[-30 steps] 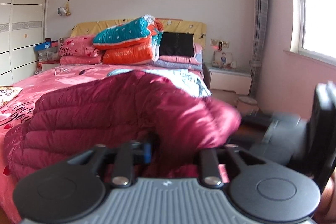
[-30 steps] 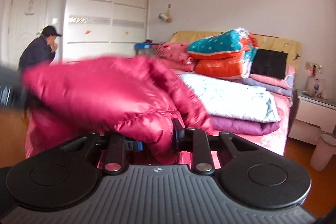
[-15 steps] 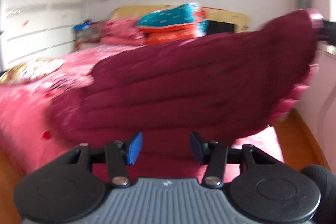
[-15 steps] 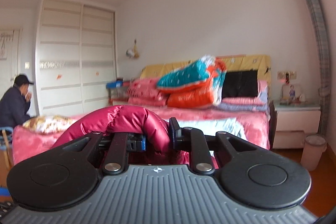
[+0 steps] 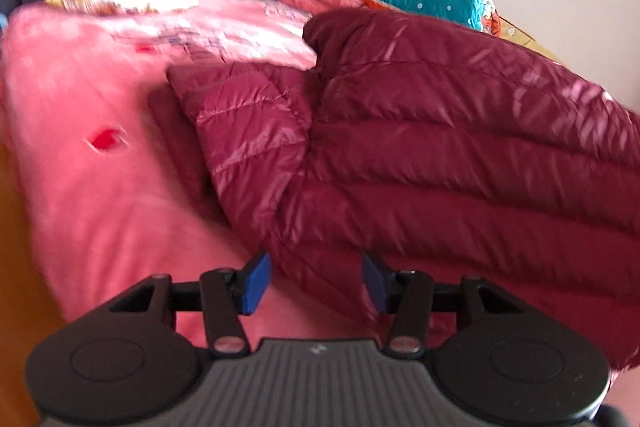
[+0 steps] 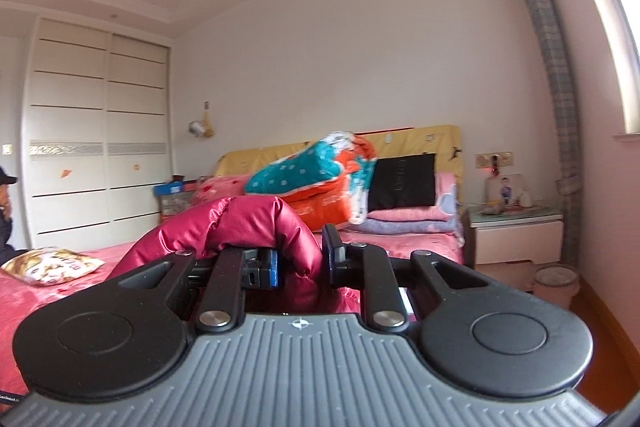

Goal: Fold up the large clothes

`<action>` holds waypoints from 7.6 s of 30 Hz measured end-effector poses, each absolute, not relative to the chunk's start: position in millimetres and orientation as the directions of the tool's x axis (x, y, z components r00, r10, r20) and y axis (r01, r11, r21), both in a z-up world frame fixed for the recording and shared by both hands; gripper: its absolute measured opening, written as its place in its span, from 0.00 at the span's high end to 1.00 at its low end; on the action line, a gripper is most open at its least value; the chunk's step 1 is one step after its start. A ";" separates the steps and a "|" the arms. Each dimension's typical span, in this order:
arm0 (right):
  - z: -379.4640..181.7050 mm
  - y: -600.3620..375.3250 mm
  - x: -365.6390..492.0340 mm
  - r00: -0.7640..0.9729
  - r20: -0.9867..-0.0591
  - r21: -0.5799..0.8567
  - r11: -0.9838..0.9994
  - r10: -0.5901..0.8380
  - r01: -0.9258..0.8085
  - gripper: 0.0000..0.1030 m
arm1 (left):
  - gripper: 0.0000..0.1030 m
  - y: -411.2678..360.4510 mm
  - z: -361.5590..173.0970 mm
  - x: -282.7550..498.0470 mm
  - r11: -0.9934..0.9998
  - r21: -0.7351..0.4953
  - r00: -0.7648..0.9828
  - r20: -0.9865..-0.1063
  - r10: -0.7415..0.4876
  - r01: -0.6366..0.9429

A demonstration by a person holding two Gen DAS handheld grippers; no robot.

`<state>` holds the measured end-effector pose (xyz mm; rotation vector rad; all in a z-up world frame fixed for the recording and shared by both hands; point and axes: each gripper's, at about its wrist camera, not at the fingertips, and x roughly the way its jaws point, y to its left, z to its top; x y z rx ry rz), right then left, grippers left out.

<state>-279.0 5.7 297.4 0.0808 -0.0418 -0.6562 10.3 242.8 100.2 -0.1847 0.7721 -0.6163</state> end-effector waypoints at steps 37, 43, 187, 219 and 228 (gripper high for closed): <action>270.7 -14.4 -283.4 0.705 -0.122 0.181 0.683 -0.698 0.707 0.77 | 0.93 209.2 91.3 83.8 0.787 -0.436 0.521 -0.592 -0.616 0.436; 278.9 -6.4 -286.0 0.726 -0.104 0.194 0.702 -0.680 0.686 0.77 | 0.94 247.2 151.2 62.0 0.738 -0.484 0.582 -0.458 -0.672 0.471; 35.5 -69.1 -123.4 0.785 -0.618 0.496 0.794 0.039 0.351 0.64 | 0.19 313.5 98.8 -8.4 0.762 -0.515 0.291 -0.716 -0.635 0.394; 100.5 -10.3 -273.8 0.755 -0.628 0.415 0.741 -0.187 0.528 0.81 | 0.73 287.8 130.1 -49.6 0.701 -0.341 0.212 -0.791 -0.575 0.627; 105.3 -26.5 -285.4 0.683 -0.663 0.338 0.691 -0.307 0.639 0.34 | 0.44 302.6 171.6 -66.9 0.706 -0.219 0.317 -0.777 -0.544 0.674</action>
